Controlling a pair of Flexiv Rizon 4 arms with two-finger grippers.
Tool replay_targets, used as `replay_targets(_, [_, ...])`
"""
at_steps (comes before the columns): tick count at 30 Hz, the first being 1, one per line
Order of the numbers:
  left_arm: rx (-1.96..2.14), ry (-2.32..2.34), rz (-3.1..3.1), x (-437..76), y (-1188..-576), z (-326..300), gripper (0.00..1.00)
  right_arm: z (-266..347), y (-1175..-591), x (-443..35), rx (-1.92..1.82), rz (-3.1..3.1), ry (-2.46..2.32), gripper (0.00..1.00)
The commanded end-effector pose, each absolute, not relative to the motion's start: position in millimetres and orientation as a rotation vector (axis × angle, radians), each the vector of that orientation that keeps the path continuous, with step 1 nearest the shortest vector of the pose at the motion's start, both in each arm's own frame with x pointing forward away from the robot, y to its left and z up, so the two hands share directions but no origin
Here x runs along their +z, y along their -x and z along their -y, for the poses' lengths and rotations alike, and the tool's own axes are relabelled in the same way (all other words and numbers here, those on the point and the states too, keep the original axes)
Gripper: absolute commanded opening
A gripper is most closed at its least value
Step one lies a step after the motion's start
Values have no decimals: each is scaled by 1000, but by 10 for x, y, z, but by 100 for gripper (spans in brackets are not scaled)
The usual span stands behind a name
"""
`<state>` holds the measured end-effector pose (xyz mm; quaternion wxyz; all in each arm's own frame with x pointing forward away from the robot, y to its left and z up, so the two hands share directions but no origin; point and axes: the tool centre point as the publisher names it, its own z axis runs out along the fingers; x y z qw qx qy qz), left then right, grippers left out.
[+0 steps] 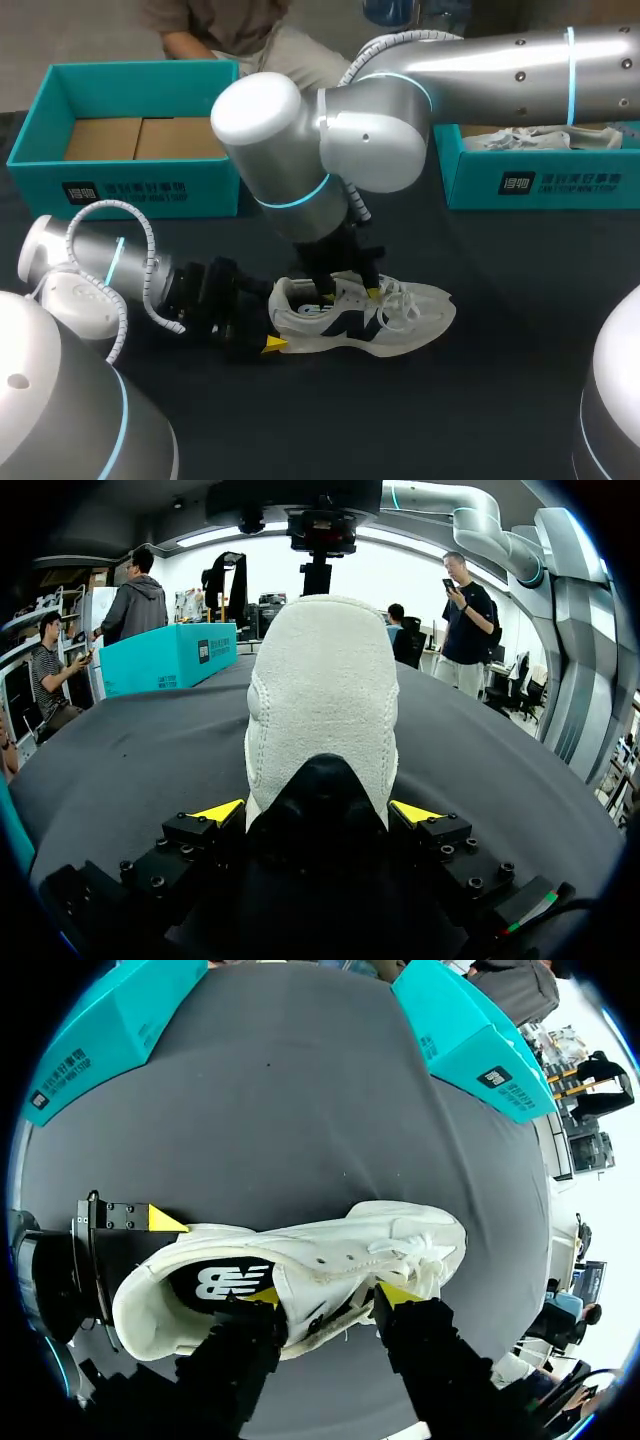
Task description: Take the shoe out of the shoebox, open the shoe tongue, remove and reinsert the insole, then place the shoe into the shoebox
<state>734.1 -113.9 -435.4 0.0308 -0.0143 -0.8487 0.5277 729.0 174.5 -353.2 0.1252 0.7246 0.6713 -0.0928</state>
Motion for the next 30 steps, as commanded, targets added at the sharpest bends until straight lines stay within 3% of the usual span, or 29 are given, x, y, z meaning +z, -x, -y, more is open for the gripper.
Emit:
replay_targets(1, [1622,44,2616,-4406,-7328,1155,0,-1605,-7223,-3442,-224,-1932,-2133,0])
replay_targets(25, [1622,44,2616,-4406,-7328,1155,0,-1193,-7149,-3029,-141,-1795,-2228,0])
replay_targets(28, [1622,44,2616,-4406,-7328,1155,0,-1273,-7152,-3009,-134,-1816,-2213,27])
replay_targets(29, [1622,44,2616,-4406,-7328,1155,0,-1302,-7151,-3007,-132,-1824,-2208,35])
replay_targets(30, [1622,44,2616,-4406,-7328,1155,0,-1331,-7149,-3003,-127,-1831,-2203,35])
